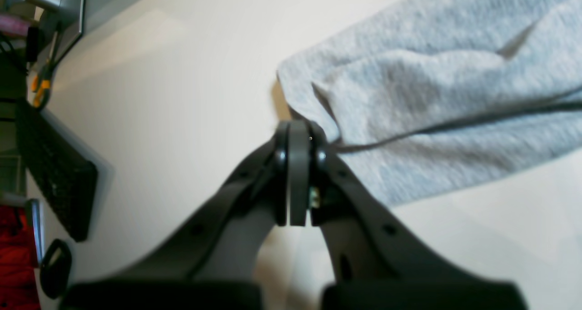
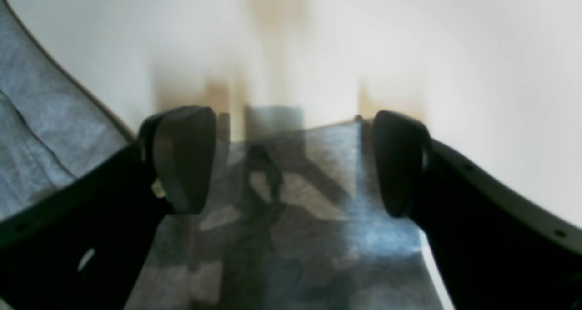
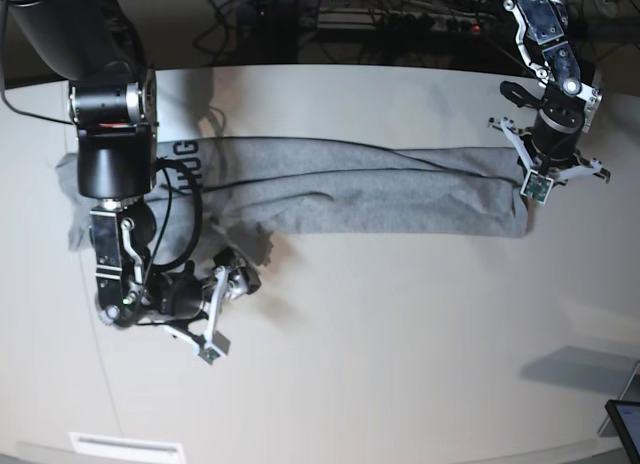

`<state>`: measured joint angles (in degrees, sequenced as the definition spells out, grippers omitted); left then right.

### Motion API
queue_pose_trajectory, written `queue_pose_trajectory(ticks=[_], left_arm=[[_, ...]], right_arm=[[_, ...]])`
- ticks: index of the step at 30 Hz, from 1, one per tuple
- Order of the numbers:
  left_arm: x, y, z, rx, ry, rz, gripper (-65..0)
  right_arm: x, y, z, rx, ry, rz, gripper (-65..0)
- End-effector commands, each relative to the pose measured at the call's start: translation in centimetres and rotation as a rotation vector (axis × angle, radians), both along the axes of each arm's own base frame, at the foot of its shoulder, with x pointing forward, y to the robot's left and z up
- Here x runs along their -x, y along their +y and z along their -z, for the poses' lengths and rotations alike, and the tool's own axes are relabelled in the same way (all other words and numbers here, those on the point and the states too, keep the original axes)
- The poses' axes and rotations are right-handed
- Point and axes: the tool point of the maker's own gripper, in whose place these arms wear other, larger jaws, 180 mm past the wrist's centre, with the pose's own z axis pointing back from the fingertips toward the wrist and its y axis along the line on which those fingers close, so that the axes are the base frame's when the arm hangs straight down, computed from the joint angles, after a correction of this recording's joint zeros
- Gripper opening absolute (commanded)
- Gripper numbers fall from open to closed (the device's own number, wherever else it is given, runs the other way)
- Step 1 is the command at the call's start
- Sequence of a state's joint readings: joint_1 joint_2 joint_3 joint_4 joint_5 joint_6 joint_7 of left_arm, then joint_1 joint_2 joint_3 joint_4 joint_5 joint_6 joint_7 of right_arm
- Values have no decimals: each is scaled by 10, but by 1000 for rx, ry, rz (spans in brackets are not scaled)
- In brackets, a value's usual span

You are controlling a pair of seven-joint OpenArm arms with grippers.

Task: Fold the T-shirt properly
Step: 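Move the right gripper to the loose sleeve and grasp it, then tuck the sleeve under the folded strip with the right gripper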

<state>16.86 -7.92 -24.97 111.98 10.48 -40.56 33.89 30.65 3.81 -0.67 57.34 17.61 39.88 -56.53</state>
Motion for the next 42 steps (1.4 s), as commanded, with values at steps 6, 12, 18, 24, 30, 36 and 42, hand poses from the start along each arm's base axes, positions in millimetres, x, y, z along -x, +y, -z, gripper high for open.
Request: queue_pose_trajectory(ticks=[6,12,18,24,30,36,42], left_arm=[[-5,1,-11,-9,-42,9,-648],[0,1,-7,-11,-24,9,-648],[1,1,-7,-11,-22,9,-648],[1,1,-6,-9,-22,9,-648],[1,2,-6,-16,-19,7,-648],[1,2,-6,-17,-17,7,-648],[1,2,-6,-18,-18,6,-648]], right_arm=[[-22,-4,-14,-12,-53,0,-157],[-24,-6,-14,51,-80,-57,-157],[-33,-18,-22,55,-112,-40,-157],[-43,-29,-19,49,-82,-9,-157],[-43,-27,-13,18,-77,6,-157],[-37,-28,2,-9,-44,26,-157],[-35,-27,6,-12,-39,27,-222]])
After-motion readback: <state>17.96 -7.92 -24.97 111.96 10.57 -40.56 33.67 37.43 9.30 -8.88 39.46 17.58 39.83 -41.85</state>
